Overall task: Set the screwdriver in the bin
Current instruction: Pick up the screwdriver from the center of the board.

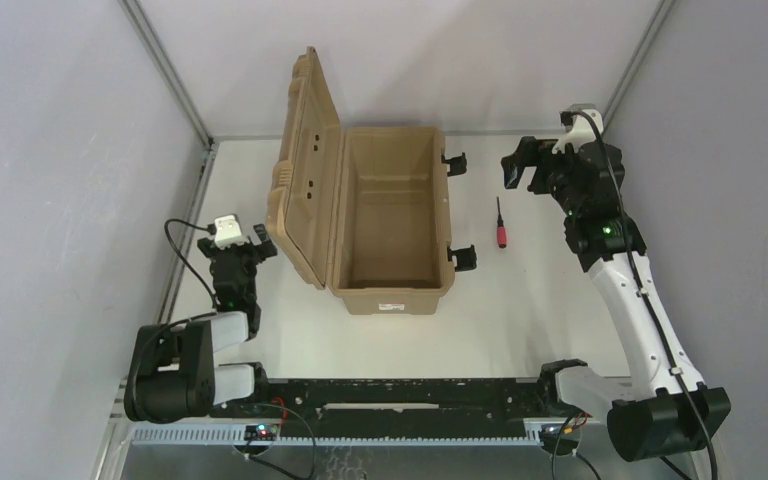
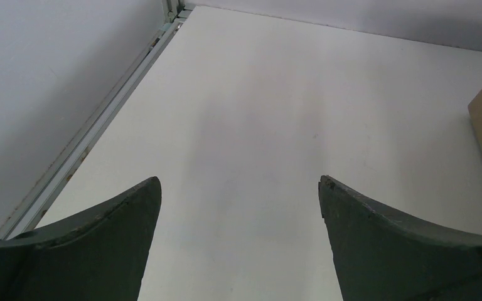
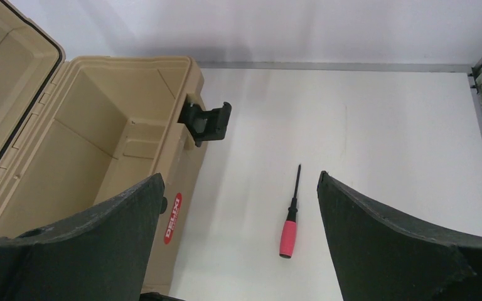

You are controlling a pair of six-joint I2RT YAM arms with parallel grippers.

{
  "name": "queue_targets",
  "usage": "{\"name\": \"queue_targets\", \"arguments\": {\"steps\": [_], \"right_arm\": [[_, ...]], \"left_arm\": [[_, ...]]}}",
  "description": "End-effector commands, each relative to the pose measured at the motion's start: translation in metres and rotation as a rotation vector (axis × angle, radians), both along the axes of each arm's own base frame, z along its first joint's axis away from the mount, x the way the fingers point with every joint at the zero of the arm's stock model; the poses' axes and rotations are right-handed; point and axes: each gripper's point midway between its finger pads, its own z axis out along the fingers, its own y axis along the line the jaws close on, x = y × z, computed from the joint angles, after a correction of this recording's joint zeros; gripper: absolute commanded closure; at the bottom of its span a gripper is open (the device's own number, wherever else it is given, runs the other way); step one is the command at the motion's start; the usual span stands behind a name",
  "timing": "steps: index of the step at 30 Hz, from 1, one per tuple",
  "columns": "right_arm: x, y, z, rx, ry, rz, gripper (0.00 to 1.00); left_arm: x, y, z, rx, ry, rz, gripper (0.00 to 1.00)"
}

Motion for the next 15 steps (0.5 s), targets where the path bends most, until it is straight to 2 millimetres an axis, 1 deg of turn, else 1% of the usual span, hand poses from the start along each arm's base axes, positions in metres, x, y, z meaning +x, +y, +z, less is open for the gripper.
{"name": "queue_targets", "arguments": {"steps": [1, 7, 10, 11, 15], "right_arm": [[-0.002, -0.001, 0.018, -0.003, -0.067, -0.004, 0.0], [-0.01, 0.003, 0.027, -0.002, -0.095, 0.029, 0.0], [-0.015, 0.005, 0.036, 0.002, -0.109, 0.043, 0.0], [-0.017, 0.006, 0.042, 0.003, -0.114, 0.047, 0.0], [-0.017, 0.007, 0.053, -0.005, -0.093, 0.058, 0.01]], "left_arm": [[0.002, 0.001, 0.01, 0.019, -0.031, 0.006, 0.0], [0.002, 0.002, 0.01, 0.019, -0.032, 0.007, 0.0], [0.002, 0.001, 0.01, 0.019, -0.033, 0.006, 0.0], [0.002, 0.001, 0.011, 0.019, -0.034, 0.006, 0.0], [0.002, 0.001, 0.01, 0.019, -0.032, 0.006, 0.0]]}}
